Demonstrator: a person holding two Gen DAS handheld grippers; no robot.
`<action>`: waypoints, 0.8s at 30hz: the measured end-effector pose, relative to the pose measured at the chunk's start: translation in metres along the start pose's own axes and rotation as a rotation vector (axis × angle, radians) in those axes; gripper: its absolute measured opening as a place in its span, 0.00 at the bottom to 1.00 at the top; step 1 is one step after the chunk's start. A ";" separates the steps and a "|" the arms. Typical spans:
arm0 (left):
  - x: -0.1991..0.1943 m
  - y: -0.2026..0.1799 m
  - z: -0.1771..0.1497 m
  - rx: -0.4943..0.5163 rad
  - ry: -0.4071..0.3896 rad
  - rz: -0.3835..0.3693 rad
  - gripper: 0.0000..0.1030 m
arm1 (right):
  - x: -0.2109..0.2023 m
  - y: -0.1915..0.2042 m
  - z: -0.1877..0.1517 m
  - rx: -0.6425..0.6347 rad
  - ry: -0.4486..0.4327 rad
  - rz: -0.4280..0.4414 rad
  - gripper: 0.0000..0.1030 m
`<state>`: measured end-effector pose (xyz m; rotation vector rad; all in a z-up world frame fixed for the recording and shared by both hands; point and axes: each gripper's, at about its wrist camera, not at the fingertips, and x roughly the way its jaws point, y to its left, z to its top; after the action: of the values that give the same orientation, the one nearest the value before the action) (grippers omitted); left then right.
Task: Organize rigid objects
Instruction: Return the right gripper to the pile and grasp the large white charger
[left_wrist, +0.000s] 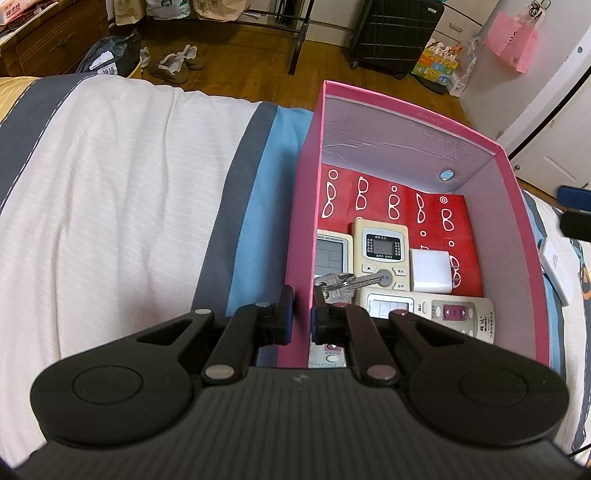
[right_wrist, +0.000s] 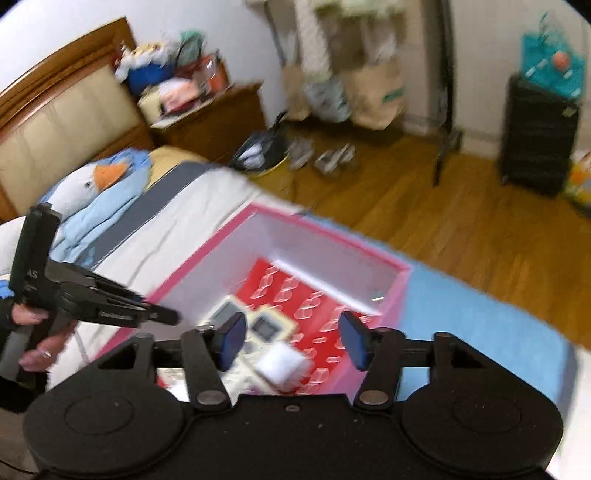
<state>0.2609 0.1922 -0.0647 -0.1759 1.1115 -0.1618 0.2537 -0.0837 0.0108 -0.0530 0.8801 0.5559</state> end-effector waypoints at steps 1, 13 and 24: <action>0.000 0.000 0.000 0.000 -0.001 0.000 0.08 | -0.004 -0.004 -0.006 0.009 -0.010 -0.025 0.68; 0.001 0.002 0.001 -0.003 0.013 -0.001 0.08 | 0.034 -0.068 -0.088 0.129 0.036 -0.224 0.67; 0.003 0.002 0.001 0.002 0.013 0.001 0.08 | 0.066 -0.063 -0.104 0.014 0.063 -0.230 0.69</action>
<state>0.2633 0.1933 -0.0669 -0.1731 1.1248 -0.1632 0.2432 -0.1361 -0.1164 -0.1574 0.9253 0.3344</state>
